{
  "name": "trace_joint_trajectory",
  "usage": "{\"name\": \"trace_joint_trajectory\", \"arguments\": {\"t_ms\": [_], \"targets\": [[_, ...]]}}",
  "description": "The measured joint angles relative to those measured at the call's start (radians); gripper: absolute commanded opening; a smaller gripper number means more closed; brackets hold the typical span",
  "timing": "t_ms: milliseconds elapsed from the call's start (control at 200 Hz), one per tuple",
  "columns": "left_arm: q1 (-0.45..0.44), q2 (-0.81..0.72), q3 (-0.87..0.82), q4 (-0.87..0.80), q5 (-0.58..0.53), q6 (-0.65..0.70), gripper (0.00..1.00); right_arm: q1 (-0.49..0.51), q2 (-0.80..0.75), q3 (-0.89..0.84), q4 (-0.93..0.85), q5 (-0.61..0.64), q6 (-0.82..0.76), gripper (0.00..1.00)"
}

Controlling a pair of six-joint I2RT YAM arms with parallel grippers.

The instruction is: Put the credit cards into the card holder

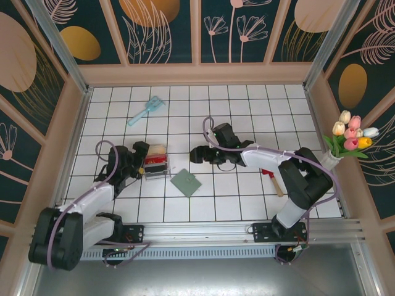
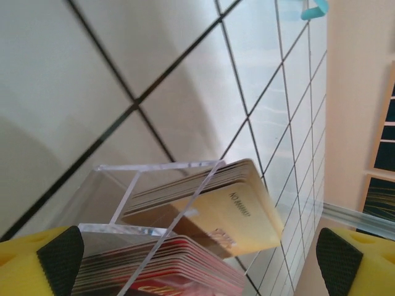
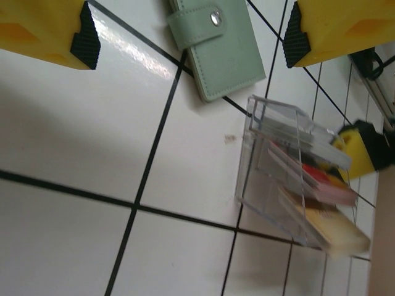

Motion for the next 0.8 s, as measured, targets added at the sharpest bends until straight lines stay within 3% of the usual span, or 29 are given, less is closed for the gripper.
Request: {"name": "trace_joint_trajectory", "arguments": {"t_ms": [520, 801], "targets": [[-0.141, 0.245, 0.126, 0.148, 0.015, -0.011, 0.98, 0.079, 0.009, -0.011, -0.054, 0.01, -0.021, 0.71], [-0.19, 0.345, 0.188, 0.218, 0.02, -0.043, 0.99, 0.064, 0.104, 0.071, 0.053, -0.04, 0.039, 0.72]]}}
